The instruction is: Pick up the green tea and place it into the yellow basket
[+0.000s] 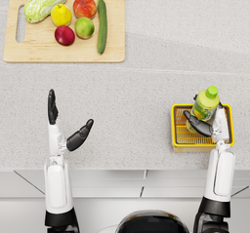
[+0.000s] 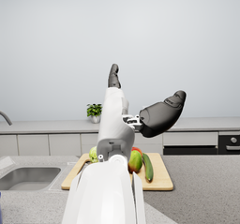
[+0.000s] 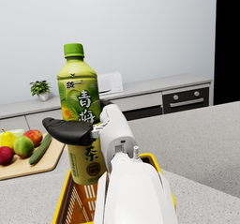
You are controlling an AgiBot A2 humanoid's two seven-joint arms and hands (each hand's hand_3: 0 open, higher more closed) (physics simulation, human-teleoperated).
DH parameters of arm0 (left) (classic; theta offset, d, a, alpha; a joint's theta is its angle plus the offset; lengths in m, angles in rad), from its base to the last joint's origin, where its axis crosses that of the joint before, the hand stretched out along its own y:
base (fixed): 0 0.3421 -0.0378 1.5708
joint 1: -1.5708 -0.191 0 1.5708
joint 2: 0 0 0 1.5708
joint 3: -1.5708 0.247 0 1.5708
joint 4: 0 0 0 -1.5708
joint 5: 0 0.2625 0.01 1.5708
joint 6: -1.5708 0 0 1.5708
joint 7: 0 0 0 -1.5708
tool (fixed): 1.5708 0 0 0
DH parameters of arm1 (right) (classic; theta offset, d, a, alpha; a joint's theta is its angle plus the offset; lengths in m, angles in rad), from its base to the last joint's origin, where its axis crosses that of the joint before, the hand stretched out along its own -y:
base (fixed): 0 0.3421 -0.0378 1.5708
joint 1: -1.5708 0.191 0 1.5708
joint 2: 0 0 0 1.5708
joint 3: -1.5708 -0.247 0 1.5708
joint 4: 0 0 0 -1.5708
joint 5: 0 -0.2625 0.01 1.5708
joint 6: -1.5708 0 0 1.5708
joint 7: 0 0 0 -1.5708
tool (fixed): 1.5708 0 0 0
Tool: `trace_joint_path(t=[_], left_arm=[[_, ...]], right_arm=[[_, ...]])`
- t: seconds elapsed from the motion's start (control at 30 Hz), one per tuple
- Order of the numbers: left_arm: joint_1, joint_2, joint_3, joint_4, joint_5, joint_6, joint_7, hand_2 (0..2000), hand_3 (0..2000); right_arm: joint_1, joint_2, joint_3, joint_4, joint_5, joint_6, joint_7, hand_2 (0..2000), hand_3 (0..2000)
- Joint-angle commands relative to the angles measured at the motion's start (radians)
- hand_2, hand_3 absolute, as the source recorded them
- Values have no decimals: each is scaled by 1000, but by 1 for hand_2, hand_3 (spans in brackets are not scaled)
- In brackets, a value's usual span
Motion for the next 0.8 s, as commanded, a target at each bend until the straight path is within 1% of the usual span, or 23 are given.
trace_joint_path(t=[0.03, 0.07, 0.1, 0.13, 0.17, 0.23, 0.3, 0.4, 0.43, 0.47, 0.8], left_arm=[[18, 0, 14, 27, 0, 0, 0, 0, 0], [33, 1, 20, 38, 0, 0, 0, 0, 0], [61, 1, 26, 44, 0, 0, 0, 0, 0], [93, -1, 23, 45, 0, 0, 0, 0, 0], [133, -4, 16, 60, 0, 0, 0, 0, 0], [217, -13, -1, 131, 0, 0, 0, 0, 0], [242, -13, -22, 175, 0, 0, 0, 0, 0], [199, -7, -67, 169, 0, 0, 0, 0, 0], [185, -5, -86, 167, 0, 0, 0, 0, 0], [184, -4, -49, 160, 0, 0, 0, 0, 0], [171, -1, -84, 170, 0, 0, 0, 0, 0]], right_arm=[[-6, -1, 34, 43, 0, -19, -2, 0, 367], [-11, -2, 42, 76, 0, -69, 95, 0, 40], [-7, -1, 37, 127, 0, -104, 164, 0, 0], [7, 2, 35, 164, 0, -129, 214, 0, 0], [31, 8, 30, 187, 0, -147, 250, 0, 0], [80, 25, 11, 198, 0, -170, 294, 0, 0], [90, 25, -23, 185, 0, -181, 316, 0, 0], [77, 23, -55, 177, 0, -189, 331, 0, 0], [71, 22, -58, 168, 0, -190, 334, 0, 0], [62, 20, -38, 171, 0, -191, 336, 0, 0], [57, 19, -58, 165, -1, -193, 340, 0, 0]])
